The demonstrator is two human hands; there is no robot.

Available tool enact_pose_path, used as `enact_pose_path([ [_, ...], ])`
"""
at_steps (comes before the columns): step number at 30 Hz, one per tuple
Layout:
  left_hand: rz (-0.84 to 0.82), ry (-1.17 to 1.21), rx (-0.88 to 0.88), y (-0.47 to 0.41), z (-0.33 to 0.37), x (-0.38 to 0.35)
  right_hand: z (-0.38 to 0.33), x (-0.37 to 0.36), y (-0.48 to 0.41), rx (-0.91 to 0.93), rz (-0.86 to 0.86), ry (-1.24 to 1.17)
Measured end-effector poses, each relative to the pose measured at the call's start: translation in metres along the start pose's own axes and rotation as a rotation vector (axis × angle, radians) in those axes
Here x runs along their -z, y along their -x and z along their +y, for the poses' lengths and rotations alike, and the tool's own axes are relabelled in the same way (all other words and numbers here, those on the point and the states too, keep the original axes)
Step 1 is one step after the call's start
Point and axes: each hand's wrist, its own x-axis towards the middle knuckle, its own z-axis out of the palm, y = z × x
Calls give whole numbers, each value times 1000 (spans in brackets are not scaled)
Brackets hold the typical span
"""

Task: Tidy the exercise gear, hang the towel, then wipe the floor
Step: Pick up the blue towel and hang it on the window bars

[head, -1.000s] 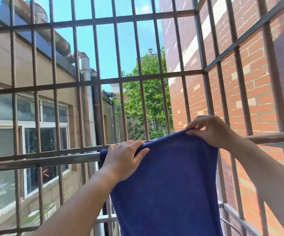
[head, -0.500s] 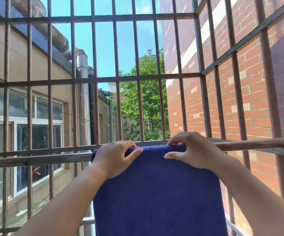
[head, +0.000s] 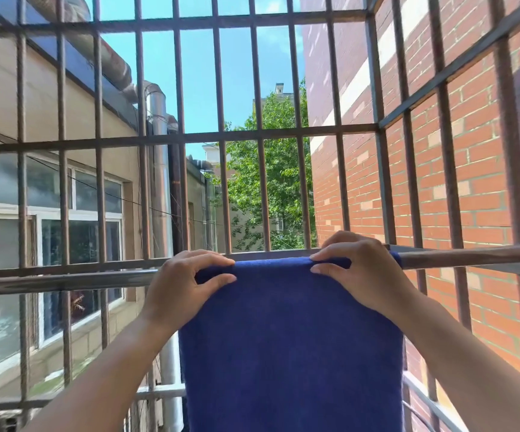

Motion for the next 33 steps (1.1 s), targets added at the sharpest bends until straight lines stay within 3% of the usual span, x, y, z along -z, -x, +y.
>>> enact_pose_path([
  [7,-28,76,71,-16,-1,2,2,-4,-17,-3,106,-39],
  [15,-161,-3,174,-37,-5,9,7,-2,-34,-76,70,-54],
  [19,-223,-40,113,-28,2,4,5,-1,-25,-37,-44,-84],
  [23,-244,-186,46,-18,6,-4,2,-3,-19,38,-183,162],
  [26,-212,-271,-14,-12,0,-4,6,0,-13,83,-195,312],
  [33,-208,-311,-72,-8,-5,-2,8,7,-2,59,-151,336],
])
